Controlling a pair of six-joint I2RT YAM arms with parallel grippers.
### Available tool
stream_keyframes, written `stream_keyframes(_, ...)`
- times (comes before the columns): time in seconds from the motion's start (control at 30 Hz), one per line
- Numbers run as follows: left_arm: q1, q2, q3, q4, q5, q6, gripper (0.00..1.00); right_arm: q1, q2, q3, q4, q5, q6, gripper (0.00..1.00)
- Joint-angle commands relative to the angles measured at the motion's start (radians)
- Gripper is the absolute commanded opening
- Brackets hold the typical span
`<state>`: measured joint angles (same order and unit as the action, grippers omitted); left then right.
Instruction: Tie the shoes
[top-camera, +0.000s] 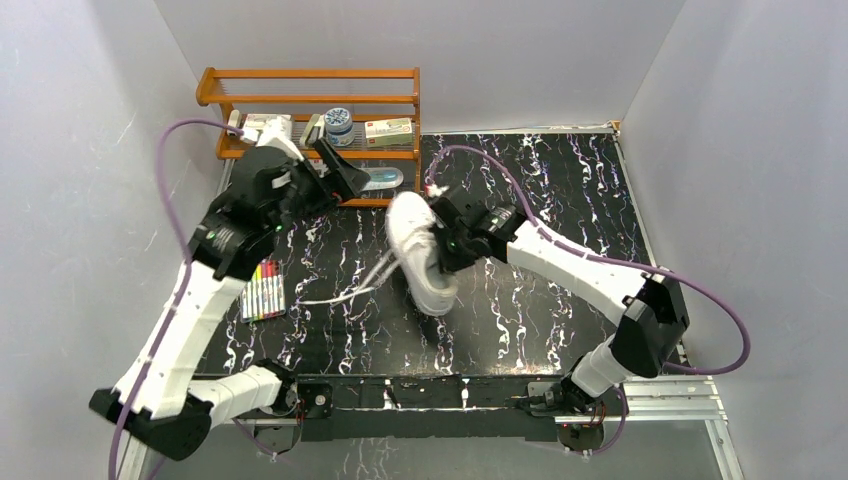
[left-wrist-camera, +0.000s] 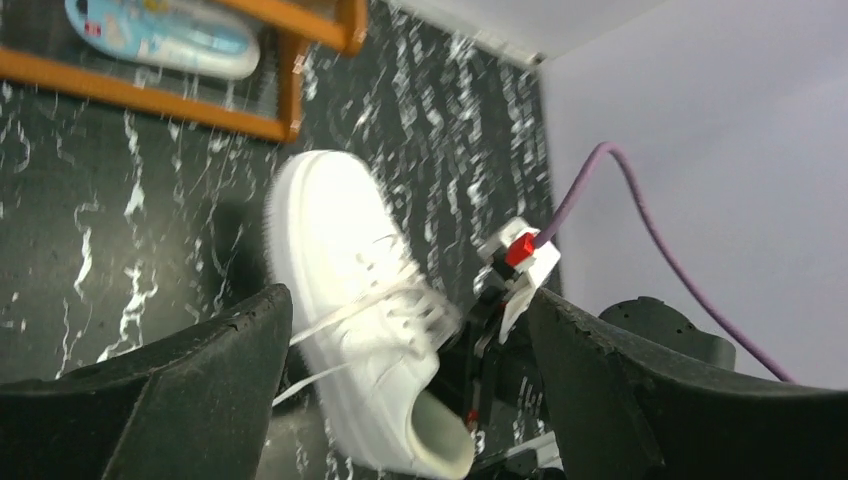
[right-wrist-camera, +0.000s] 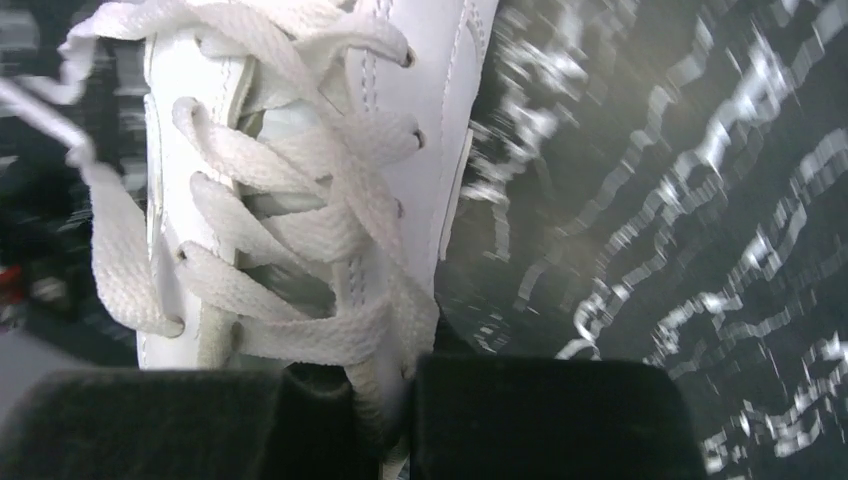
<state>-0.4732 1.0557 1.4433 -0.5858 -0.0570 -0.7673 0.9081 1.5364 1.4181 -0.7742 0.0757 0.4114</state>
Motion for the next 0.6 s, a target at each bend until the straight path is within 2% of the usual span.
stream_keyframes(0.0, 0.002, 0.088, -0.063, -0.046, 0.054, -0.026, 0.86, -0.07, -0.039, -0.207, 0.076, 0.161, 0.096, 0.0)
stream_keyframes(0.13, 0.004, 0.155, -0.122, -0.033, 0.2, -0.073, 0.86, -0.082, -0.017, -0.355, 0.17, 0.175, 0.117, 0.0)
stream_keyframes(0.27, 0.021, 0.223, -0.178, -0.04, 0.296, -0.107, 0.85, -0.067, 0.021, -0.378, 0.17, 0.143, 0.136, 0.0)
stream_keyframes(0.47, 0.08, 0.249, -0.299, 0.003, 0.422, -0.138, 0.85, -0.062, -0.015, -0.409, 0.181, 0.064, 0.153, 0.0)
stream_keyframes(0.5, 0.088, 0.25, -0.314, 0.016, 0.446, -0.14, 0.85, -0.061, -0.017, -0.404, 0.173, 0.047, 0.15, 0.06)
stream_keyframes(0.57, 0.096, 0.262, -0.336, 0.029, 0.479, -0.14, 0.86, -0.061, -0.024, -0.376, 0.136, 0.035, 0.14, 0.27)
